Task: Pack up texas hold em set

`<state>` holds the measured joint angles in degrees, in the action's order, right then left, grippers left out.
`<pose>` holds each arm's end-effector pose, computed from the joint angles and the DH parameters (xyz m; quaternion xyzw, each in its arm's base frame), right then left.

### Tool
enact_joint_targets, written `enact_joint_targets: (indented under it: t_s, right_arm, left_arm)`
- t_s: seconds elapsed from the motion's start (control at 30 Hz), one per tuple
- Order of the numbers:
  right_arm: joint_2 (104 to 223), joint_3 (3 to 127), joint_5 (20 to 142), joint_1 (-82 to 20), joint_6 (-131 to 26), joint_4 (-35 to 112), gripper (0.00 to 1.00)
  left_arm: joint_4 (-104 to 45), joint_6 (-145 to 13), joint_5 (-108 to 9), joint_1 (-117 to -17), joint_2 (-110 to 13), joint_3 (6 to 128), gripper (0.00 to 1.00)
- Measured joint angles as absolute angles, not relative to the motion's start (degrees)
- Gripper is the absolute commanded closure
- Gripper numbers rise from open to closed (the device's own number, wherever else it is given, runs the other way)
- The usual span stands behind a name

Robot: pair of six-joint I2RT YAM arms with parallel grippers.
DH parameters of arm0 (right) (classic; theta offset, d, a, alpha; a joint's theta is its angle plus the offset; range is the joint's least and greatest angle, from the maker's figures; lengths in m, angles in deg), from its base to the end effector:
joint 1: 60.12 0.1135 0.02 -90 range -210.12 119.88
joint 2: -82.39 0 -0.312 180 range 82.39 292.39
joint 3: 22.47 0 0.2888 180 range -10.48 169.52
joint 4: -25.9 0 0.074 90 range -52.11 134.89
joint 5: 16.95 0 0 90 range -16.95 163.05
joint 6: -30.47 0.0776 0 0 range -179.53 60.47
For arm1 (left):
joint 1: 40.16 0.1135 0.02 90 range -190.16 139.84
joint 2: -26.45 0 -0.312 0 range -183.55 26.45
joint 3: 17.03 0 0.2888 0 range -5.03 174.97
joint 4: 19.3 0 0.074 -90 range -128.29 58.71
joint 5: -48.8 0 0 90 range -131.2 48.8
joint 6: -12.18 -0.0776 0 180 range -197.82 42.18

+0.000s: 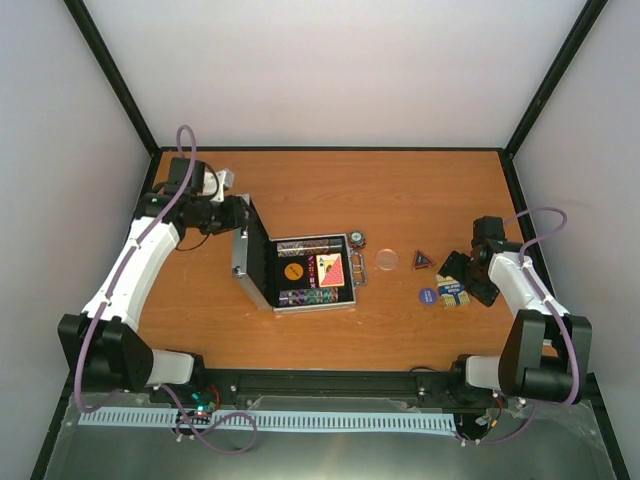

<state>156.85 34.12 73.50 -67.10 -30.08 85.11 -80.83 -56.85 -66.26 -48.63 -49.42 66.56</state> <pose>0.2434 -0.0292 0.1777 0.3102 0.9440 0.0257 0.1096 0.3069 -0.0789 0.3384 -0.0340 0.9297 -0.2765 0.2408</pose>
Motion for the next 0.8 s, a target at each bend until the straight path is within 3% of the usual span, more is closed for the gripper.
enact_joint_targets:
  t_s: [0.8]
  right_arm:
    - [163.7, 33.6, 80.8, -68.5, -39.3, 75.9, 0.03]
  left_arm:
    - [-88.7, -66.3, -55.7, -49.0, -54.1, 75.0, 0.58]
